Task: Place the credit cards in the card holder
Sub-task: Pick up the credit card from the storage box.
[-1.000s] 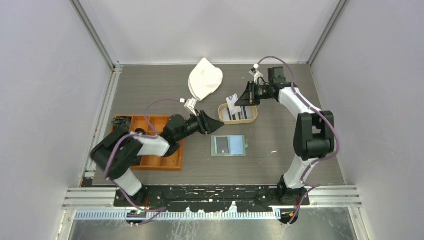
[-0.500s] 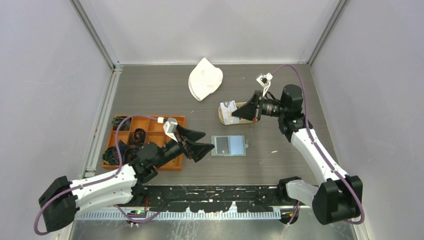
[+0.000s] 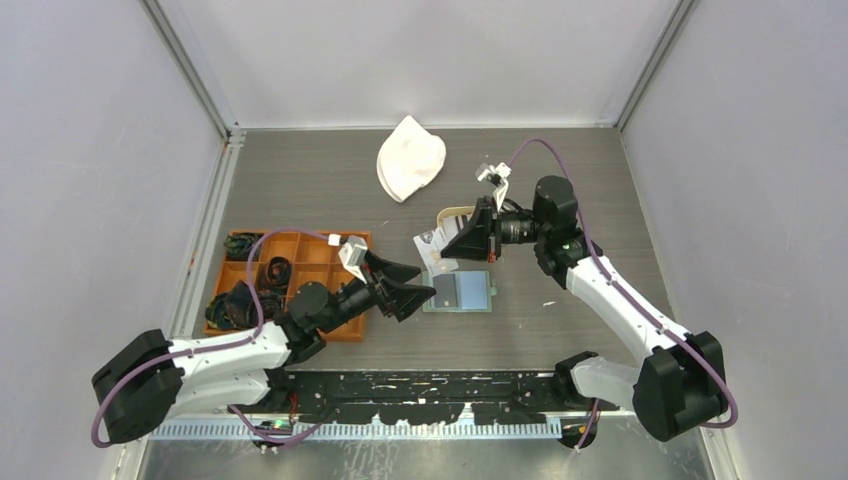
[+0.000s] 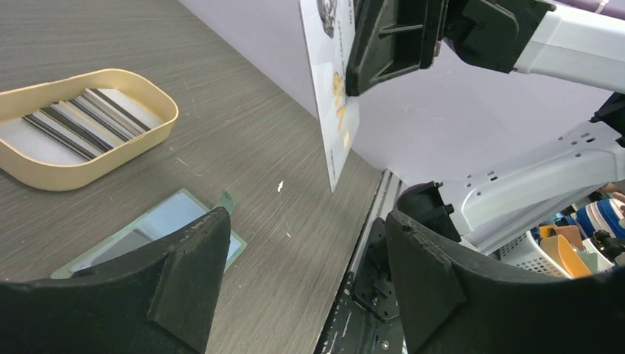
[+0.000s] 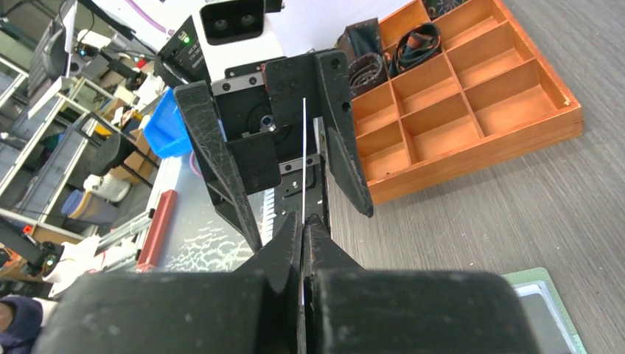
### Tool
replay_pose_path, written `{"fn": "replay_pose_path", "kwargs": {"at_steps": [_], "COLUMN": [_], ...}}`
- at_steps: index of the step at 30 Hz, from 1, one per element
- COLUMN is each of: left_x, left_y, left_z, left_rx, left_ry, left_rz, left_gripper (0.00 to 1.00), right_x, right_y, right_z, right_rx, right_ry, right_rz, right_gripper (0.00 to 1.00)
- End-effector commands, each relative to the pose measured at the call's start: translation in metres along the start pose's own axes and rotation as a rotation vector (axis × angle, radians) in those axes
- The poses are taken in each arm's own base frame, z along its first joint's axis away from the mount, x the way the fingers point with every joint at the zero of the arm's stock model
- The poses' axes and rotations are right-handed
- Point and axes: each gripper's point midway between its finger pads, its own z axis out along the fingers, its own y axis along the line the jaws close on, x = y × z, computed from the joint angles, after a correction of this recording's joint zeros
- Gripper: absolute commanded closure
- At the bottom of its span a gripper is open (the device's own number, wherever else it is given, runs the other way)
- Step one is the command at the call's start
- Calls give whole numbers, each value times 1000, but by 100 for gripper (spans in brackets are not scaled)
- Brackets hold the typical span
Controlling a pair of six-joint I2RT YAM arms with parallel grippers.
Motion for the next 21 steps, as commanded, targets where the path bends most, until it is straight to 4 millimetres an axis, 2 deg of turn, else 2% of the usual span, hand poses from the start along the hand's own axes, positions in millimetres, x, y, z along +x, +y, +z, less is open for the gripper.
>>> {"fn": "replay_pose_path", "kwargs": {"at_steps": [1,7,10,11,12,13,14,15,18,19,21], "left_x": [-37,-40,-41,-40,-39,-38,-37,-34,-24,-17,3], "left_y": [-20,-21,-25,-25,-26,-26,-25,-25,-20,-17,-9], "left_z": [16,24,26,27,27,26,25,24,18,16,8], "left_rx": [64,79,98,103,110,113,113,116,113,101,65], "left_ry": [-120,-135,-137,-134,-132,-129,-126,-116,-63,-21,91], "left_rz": [40,28,25,26,28,29,29,31,39,42,51], "left_gripper": [27,44,57,65,78,95,99,100,100,100,100], "right_x": [3,15,21,22,24,25,27,29,35,35,33], "right_y": [9,5,5,4,4,4,3,3,-3,-4,-4], "right_z": [4,7,8,8,8,8,7,6,-2,-6,-14], "right_rx": [-51,-59,-62,-62,-61,-62,-59,-60,-15,-3,17], "right_ry": [26,59,80,85,89,93,98,105,145,158,174], "right_rz": [-80,-88,-95,-101,-108,-118,-121,-133,-182,-221,-255], "right_gripper": [97,96,95,94,92,90,84,77,43,36,27]}}
